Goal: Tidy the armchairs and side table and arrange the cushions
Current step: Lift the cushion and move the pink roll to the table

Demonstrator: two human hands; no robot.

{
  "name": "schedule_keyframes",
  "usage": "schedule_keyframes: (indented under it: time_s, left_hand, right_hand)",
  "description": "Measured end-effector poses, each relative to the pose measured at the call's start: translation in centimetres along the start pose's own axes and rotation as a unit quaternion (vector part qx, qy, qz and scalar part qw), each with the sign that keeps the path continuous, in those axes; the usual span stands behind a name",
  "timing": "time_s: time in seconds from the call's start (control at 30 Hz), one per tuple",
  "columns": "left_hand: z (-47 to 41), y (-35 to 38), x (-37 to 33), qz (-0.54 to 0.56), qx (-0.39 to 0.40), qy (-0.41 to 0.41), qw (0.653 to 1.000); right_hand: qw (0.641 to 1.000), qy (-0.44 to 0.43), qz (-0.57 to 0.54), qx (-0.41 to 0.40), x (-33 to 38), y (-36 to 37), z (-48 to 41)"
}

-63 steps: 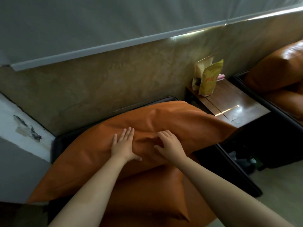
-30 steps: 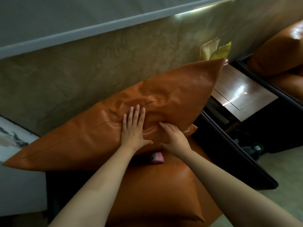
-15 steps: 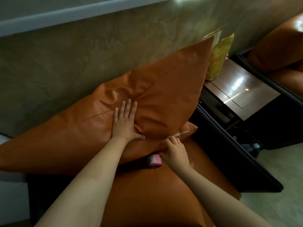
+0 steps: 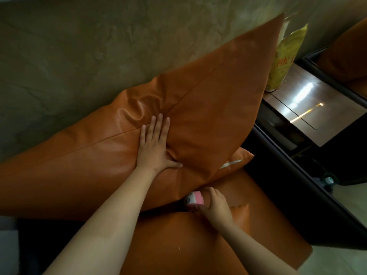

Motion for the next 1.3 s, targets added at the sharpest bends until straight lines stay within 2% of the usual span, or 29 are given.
schedule_keyframes:
  time_s: [0.13,0.5,0.7,0.83,0.97,1.13,1.3]
  left_hand:
    - [0.0,0.8,0.1,0.003,-0.012,0.002,1.000]
    - [-0.4,2.1,0.8,0.016,-0.019,0.005,1.000]
    - [-0.4,2.0,1.0,0.017,-0.020,0.007,1.000]
    - [-0.3,2.2,1.0,0.024,-0.024,0.002,0.999]
    - [-0.4,2.3,1.1,0.020,-0.027,-0.001,0.999]
    - [-0.3,2.3,1.1,0.018,-0.023,0.002,1.000]
    - [-0.2,2.3,1.0,0.018,-0.024,0.003,1.000]
  right_hand:
    - [0.999,-0.008,-0.020,0.036,-0.8,1.2,-1.4]
    - [0.989,-0.067,0.026,0.133,-3.0,3.3,-5.4]
    - [0.986,-0.031,-0.029,0.164,-5.4,4.6,-6.2]
    - [0.984,-0.018,-0.041,0.171,-6.1,5.2,-6.3]
    - [0.987,-0.023,-0.049,0.150,-6.7,5.8,-6.6]
    - [0.992,0.010,-0.046,0.114,-7.1,6.1,-6.3]
    - [0.989,-0.003,-0.046,0.140,-7.1,6.3,-6.2]
Point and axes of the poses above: each hand's wrist, its own z-axis away from the middle knuckle, its own y-axis out of the palm, x = y × z, the point moved 2 cm from there along -z, towards the middle knuckle, and after that the axes turned 4 degrees about -x, right-handed, at the moved point
